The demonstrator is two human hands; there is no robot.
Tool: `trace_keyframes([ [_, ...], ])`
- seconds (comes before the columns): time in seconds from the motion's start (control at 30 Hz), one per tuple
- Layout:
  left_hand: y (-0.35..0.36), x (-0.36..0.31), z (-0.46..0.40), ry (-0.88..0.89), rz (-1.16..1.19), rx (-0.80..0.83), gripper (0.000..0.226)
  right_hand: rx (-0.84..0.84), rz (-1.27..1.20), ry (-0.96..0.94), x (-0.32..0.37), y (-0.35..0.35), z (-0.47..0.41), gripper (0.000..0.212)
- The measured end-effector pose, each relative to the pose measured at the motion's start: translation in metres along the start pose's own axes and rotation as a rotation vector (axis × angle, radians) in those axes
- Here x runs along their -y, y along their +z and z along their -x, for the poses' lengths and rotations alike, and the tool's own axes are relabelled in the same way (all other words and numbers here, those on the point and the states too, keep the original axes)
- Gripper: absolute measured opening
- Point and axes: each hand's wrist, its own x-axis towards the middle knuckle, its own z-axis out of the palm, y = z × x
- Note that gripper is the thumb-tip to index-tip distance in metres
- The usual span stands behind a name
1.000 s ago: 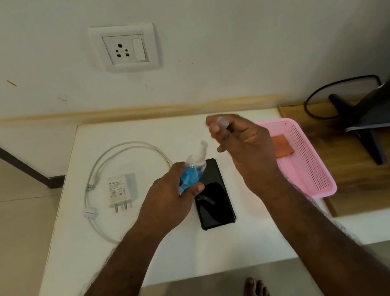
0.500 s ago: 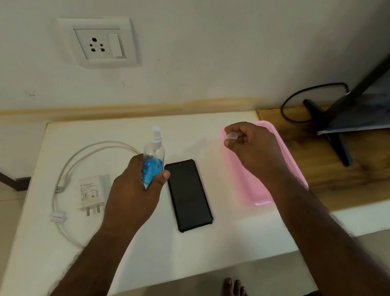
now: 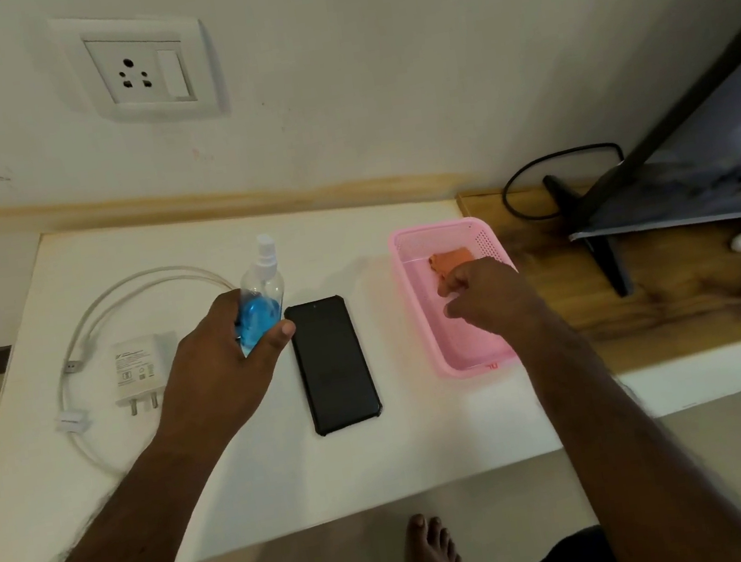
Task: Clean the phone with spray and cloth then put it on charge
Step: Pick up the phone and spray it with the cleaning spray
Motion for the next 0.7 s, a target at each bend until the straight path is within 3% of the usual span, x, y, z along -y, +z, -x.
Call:
trace_keyframes([
  [0.27,0.002,0.002,0.000,0.027,-0.010,0.020,0.060,-0.020,0.025,0.037,-0.011,0.015,-0.008,0.027],
  [0.37,0.003,0.002,0.000,0.011,-0.005,0.028,0.063,-0.001,0.074,0.057,-0.006,0.004,-0.003,0.051],
  [0.47,0.002,0.002,-0.001,0.001,0.012,0.020,0.064,-0.261,0.108,-0.042,0.016,-0.016,0.012,0.049],
  [0.53,0.000,0.000,0.001,-0.006,0.057,0.017,0.063,-0.423,-0.171,-0.183,0.045,-0.019,0.031,0.035],
  [0.6,-0.002,-0.004,0.002,0.001,0.106,0.006,0.060,-0.307,-0.448,-0.297,0.078,-0.006,0.050,0.037],
  [0.7,-0.002,-0.008,0.005,0.039,0.208,0.043,0.058,0.089,-0.663,-0.366,0.110,0.029,0.066,0.046],
])
